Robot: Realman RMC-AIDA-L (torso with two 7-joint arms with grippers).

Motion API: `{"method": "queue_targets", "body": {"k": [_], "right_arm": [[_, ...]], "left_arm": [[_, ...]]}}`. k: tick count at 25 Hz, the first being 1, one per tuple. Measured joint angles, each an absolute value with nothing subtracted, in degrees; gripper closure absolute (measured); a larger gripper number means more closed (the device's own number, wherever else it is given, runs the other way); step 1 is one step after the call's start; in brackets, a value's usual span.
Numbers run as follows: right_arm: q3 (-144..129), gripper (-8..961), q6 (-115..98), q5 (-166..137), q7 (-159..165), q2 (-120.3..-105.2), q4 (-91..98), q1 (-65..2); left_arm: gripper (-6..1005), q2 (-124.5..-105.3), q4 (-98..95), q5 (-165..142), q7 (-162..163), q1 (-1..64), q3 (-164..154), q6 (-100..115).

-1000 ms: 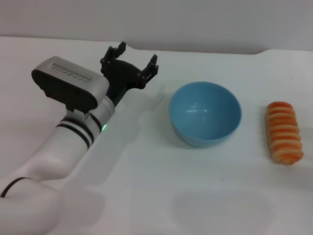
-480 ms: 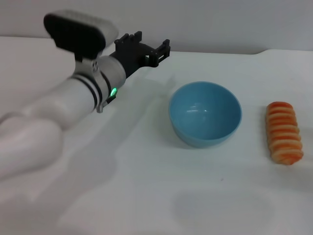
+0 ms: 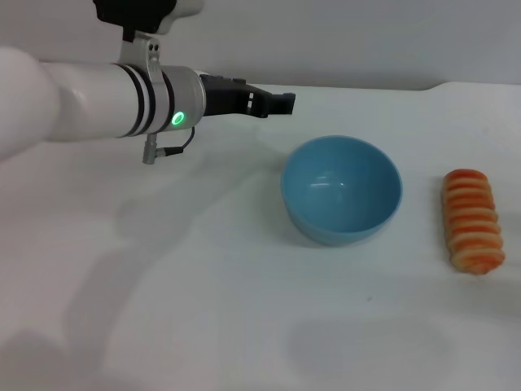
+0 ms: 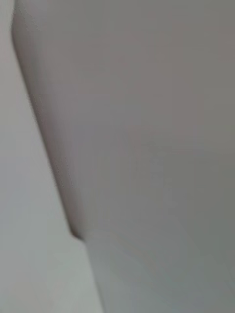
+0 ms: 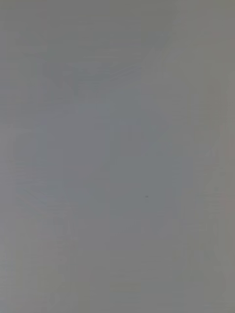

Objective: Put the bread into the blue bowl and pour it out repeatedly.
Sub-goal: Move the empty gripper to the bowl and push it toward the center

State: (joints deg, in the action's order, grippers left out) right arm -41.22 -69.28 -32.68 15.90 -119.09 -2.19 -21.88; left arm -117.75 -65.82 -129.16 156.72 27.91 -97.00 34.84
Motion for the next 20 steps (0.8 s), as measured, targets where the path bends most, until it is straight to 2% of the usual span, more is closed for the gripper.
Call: {"method": "queue_targets", "body": {"k": [9,20], "right_arm": [[-41.04,249,-69.28,-32.70,15.75,-119.09,-2.12,-21.95],[-40.19,249,-68.93,-32.70,15.47,-119.00,-1.89,-21.95]], "left_arm": [[134,-118.17,-63.64,-127.46,156.62,30.56,-94.92,45.57],[134,-118.39,-55.38,-119.34,153.49,33.84,-97.37,43.53]]}}
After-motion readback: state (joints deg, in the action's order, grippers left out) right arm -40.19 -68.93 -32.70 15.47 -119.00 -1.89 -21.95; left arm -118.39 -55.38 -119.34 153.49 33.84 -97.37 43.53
